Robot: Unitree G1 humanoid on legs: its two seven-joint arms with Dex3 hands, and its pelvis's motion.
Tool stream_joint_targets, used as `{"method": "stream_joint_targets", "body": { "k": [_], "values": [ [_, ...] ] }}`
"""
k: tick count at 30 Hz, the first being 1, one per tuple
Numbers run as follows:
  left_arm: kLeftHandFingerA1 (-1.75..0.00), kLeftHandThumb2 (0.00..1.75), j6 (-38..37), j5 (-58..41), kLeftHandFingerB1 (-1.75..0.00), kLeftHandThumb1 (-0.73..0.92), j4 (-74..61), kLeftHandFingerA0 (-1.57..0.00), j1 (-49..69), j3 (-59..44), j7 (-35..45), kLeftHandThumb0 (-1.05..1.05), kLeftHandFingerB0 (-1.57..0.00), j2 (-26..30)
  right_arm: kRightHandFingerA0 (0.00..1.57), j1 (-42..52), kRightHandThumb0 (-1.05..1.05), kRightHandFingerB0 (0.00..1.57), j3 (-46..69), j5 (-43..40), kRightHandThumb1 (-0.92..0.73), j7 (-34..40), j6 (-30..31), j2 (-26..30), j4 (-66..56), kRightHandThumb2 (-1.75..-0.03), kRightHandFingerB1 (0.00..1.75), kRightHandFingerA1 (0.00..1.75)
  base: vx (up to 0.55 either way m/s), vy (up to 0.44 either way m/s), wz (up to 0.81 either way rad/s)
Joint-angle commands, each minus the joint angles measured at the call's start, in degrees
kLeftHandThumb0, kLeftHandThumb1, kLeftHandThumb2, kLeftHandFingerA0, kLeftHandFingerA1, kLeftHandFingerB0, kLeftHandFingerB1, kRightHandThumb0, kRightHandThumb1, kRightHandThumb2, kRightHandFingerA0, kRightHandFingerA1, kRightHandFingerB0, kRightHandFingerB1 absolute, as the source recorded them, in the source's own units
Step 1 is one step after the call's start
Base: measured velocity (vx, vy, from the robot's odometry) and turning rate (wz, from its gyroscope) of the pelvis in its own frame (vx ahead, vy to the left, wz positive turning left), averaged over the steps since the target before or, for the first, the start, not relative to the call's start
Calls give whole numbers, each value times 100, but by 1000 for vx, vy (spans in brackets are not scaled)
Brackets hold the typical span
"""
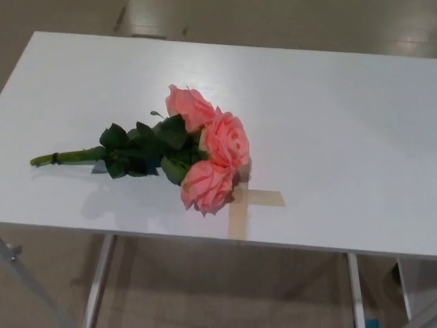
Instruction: Use the left hand to pick up the rose and passes it to a human.
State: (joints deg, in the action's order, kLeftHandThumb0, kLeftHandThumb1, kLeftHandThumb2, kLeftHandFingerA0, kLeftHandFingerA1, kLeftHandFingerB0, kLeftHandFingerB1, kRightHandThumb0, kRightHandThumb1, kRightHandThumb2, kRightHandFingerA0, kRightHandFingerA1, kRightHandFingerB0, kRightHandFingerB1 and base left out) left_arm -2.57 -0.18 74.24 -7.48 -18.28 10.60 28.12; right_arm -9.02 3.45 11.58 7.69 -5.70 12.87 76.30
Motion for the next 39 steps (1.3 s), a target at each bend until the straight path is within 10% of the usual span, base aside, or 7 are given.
{"method": "stream_joint_targets", "body": {
  "k": [1,3,5,20,21,26,39],
  "values": [
    [-42,66,-222,-87,-37,43,39,-32,95,20,152,-47,-25,-56,61,79,-59,48,128,-173,-60,-357,-34,60,76,-59,37,43,0,0,0],
    [-50,88,-352,38,-49,31,31,-8,112,179,266,-26,-7,-20,48,98,-65,37,150,-174,-50,-445,-64,72,80,-84,48,53,0,0,0],
    [-31,55,-428,60,-28,49,24,-21,132,269,366,-50,-19,-2,53,106,-62,41,124,-137,-62,-448,-88,83,79,-59,36,41,0,0,0],
    [-49,83,-2163,73,-44,21,-2142,-1,1229,1497,2221,-32,-1,260,53,67,-60,41,35,-62,-63,-342,-45,94,83,-59,36,41,0,0,0],
    [-33,70,-2133,-6,-37,41,-2403,-9,1368,1509,2337,-66,-21,291,53,69,-59,42,30,-60,-63,-343,-57,95,83,-59,36,41,0,0,0],
    [-32,55,-1949,-626,-35,45,-4551,-29,2426,1408,2744,-57,-44,418,48,-10,-62,37,-61,2,-51,-317,-23,112,78,-84,48,53,0,0,0],
    [-34,54,-1377,-2080,-36,44,-8071,-30,3597,1180,3715,-49,-49,995,56,-106,-56,43,-80,-55,-63,-325,-6,100,79,-60,37,42,0,0,0]
  ]
}}
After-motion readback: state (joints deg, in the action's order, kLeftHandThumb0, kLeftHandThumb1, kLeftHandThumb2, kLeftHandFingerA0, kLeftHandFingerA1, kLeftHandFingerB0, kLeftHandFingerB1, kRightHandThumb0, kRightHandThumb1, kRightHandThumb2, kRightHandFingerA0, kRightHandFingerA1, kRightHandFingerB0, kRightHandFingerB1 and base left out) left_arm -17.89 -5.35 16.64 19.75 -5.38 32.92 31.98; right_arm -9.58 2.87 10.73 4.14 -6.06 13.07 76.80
